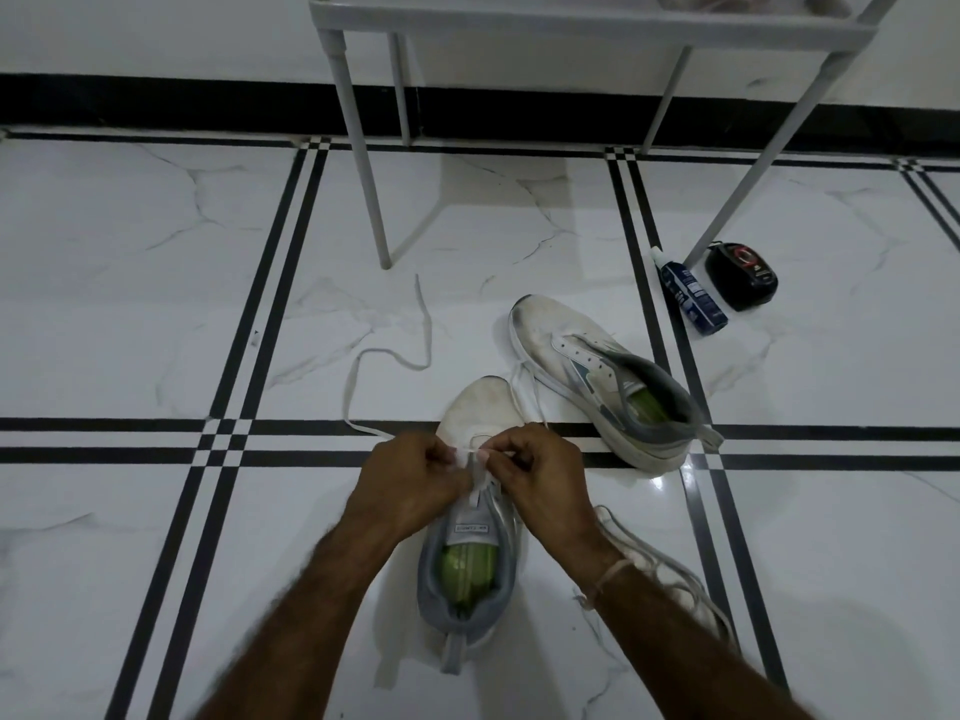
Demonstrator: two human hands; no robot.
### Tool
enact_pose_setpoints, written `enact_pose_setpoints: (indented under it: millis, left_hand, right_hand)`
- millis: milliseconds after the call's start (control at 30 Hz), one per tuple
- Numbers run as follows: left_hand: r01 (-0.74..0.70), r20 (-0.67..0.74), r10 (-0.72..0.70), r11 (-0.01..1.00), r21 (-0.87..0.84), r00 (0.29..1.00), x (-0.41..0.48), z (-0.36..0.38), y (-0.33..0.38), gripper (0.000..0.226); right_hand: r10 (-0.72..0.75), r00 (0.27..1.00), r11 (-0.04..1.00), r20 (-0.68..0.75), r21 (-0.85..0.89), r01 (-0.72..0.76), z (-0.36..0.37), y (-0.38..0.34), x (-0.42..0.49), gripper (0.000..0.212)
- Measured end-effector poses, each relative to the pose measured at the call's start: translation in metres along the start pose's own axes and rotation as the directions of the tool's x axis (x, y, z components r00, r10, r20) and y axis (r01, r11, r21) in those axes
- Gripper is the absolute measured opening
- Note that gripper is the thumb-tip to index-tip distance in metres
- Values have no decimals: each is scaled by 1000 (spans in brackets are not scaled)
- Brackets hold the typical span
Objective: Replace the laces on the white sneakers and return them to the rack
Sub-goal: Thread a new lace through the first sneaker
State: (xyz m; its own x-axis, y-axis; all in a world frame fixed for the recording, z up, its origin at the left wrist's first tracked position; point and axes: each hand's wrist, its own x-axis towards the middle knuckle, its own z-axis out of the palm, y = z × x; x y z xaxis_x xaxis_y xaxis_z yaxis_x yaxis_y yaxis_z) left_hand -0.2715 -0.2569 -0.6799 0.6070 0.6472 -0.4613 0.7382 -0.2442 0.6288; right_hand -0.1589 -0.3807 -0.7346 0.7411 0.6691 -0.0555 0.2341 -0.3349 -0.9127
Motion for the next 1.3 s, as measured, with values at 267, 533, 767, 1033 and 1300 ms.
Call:
enact_pose_setpoints:
  millis: [267,533,767,1033,1300]
  left_hand:
    - [-18,-34,11,974,-226,999,1,7,-21,23]
    - [6,10,-2,896,-444,1000,0,9,-30,22]
    - [-28,1,31,893,-450,1000,-1,10,-29,26]
    - [100,18,-117,753,-650,993,-2,16,-28,12]
    - [191,3,-248,741,-644,969,4,20,-25,17]
  right_hand:
    - [31,999,999,14,-40,-30,7,2,-2,5]
    - [38,999,997,-12,-69,-39,16,5,-3,4]
    - [49,994,984,-95,-165,-64,27,1,-12,4]
    - [92,986,992,-139,-78,-103,38,-1,-20,5]
    - [98,994,970,-45,-217,-106,16,-13,-21,59]
